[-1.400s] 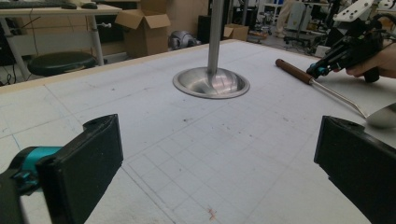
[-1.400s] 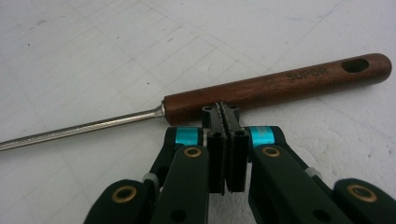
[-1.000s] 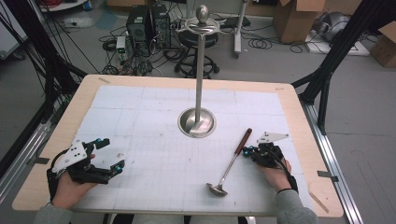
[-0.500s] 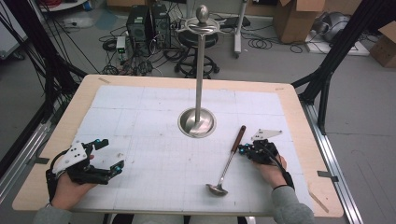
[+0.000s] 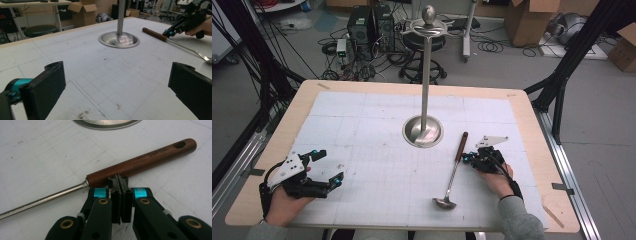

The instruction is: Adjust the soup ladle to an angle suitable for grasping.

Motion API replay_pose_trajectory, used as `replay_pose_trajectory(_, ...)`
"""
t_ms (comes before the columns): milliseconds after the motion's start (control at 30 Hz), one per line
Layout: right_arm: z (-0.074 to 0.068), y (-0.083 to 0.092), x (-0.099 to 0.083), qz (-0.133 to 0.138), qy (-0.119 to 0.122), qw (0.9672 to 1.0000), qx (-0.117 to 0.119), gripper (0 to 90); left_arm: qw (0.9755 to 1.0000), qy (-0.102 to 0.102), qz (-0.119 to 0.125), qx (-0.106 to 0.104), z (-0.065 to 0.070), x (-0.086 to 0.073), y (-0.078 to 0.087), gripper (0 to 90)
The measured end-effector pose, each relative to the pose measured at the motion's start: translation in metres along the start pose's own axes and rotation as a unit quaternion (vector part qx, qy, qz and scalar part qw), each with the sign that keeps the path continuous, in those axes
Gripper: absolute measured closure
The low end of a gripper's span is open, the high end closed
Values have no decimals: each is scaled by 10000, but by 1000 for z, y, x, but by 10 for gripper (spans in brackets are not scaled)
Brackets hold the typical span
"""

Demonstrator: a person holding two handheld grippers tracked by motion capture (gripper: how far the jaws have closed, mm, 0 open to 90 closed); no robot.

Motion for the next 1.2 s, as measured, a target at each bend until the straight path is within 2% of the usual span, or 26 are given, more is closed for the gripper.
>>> replay_pose_trajectory(1000, -7, -15, 12, 48, 85, 9998, 147, 900, 10000, 20, -68, -23, 1, -2, -1, 17)
replay_pose_trajectory(1200, -9, -19, 16, 35, 123, 9998, 174, 900, 10000, 1, -31, 34, 2, -2, 0, 17)
Point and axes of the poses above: each handheld gripper's, and its own axes: y roughly backward along the jaws, x roughly out of its top, z roughly to its right, the point moved 1 cm from there along -y, roughly forward along the jaws, and after that the axes turned 6 degrees about -x, right-handed, at the moved point
